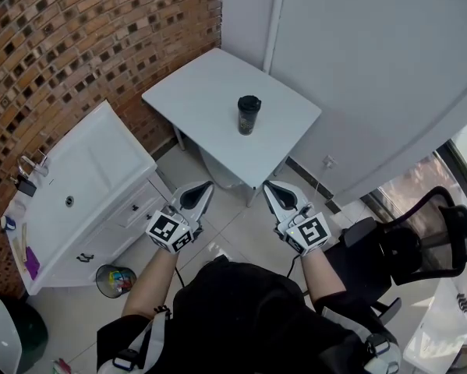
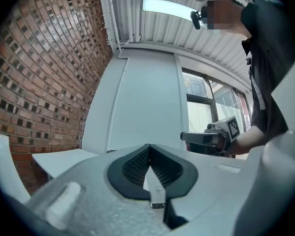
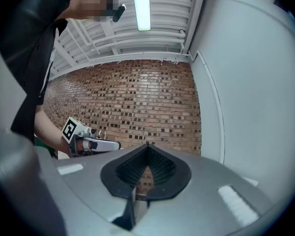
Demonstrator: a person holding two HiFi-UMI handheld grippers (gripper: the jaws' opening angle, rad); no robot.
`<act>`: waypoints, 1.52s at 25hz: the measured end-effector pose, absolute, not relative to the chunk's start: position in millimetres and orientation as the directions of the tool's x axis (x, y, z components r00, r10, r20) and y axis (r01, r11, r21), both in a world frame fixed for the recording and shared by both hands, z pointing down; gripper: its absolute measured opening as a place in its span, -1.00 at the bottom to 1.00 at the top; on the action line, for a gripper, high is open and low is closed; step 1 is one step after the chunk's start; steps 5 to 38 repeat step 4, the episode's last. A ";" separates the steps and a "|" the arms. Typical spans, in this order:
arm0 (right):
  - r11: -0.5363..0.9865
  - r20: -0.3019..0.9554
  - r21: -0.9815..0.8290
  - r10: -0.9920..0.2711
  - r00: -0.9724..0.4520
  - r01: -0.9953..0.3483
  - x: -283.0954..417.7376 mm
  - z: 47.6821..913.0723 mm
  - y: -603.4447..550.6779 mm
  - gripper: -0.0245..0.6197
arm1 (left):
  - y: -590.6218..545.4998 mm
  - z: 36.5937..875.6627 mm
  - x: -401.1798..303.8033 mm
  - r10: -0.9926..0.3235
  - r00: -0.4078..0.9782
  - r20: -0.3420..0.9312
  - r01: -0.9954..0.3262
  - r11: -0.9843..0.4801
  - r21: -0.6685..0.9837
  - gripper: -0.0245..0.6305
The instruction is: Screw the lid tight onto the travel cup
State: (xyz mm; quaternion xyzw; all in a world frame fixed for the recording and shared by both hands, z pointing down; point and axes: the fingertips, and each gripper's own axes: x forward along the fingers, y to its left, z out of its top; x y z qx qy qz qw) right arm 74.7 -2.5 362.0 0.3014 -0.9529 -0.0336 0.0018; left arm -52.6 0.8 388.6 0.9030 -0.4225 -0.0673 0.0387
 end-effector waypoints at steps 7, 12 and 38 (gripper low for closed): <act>0.815 -0.028 0.059 -0.575 -0.818 -0.576 77.4 359.3 0.8 -0.91 | 2.5 387.3 -53.0 -0.775 0.625 -0.092 -0.767 -0.631 0.117 -0.92; 0.815 -0.028 0.059 -0.575 -0.818 -0.576 77.4 359.3 0.8 -0.91 | 2.5 387.3 -53.0 -0.775 0.625 -0.092 -0.767 -0.631 0.117 -0.92; 0.815 -0.028 0.059 -0.575 -0.818 -0.576 77.4 359.3 0.8 -0.91 | 2.5 387.3 -53.0 -0.775 0.625 -0.092 -0.767 -0.631 0.117 -0.92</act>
